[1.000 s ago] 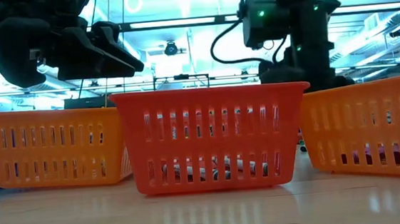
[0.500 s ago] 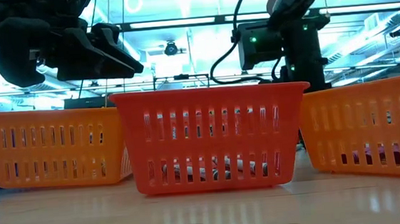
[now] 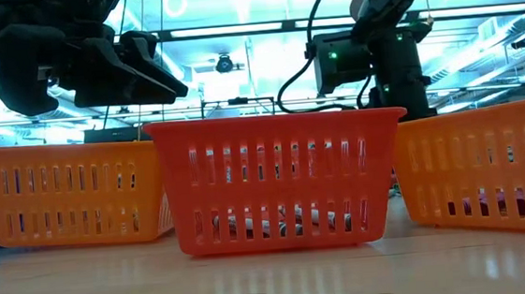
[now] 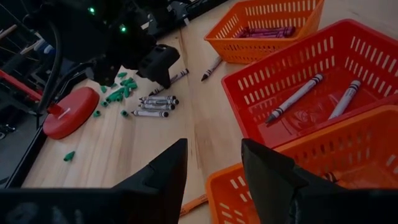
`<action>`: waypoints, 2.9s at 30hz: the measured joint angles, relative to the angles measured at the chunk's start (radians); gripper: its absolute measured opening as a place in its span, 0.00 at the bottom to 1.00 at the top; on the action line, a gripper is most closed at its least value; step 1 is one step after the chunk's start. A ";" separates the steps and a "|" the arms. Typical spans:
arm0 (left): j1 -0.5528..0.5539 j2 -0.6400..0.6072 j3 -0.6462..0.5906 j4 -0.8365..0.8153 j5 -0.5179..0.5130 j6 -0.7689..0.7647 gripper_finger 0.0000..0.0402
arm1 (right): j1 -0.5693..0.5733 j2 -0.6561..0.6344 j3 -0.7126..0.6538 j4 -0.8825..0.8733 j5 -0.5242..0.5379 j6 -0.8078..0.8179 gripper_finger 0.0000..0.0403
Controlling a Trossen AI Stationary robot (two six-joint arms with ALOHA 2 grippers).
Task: Sort crayons
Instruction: Put the black crayon into the blue bin
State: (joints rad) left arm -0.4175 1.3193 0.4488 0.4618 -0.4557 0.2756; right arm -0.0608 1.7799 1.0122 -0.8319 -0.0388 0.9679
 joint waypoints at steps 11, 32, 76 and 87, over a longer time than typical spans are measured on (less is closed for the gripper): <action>0.000 0.000 0.000 -0.003 0.000 0.000 0.41 | 0.001 -0.001 0.008 -0.004 -0.001 -0.066 0.03; 0.071 0.000 0.001 0.083 -0.042 -0.016 0.41 | 0.069 -0.003 0.093 -0.002 0.236 -0.219 0.05; 0.484 0.010 0.001 0.089 0.176 -0.489 0.41 | -0.080 -0.041 -0.126 1.520 0.019 -1.021 0.07; 0.443 0.010 0.001 0.164 0.177 -0.393 0.41 | -0.081 -0.039 -0.126 1.615 -0.036 -1.042 0.07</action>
State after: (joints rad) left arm 0.0255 1.3289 0.4496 0.6256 -0.2783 -0.1176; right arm -0.1414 1.7409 0.8860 0.7829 -0.0743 -0.0746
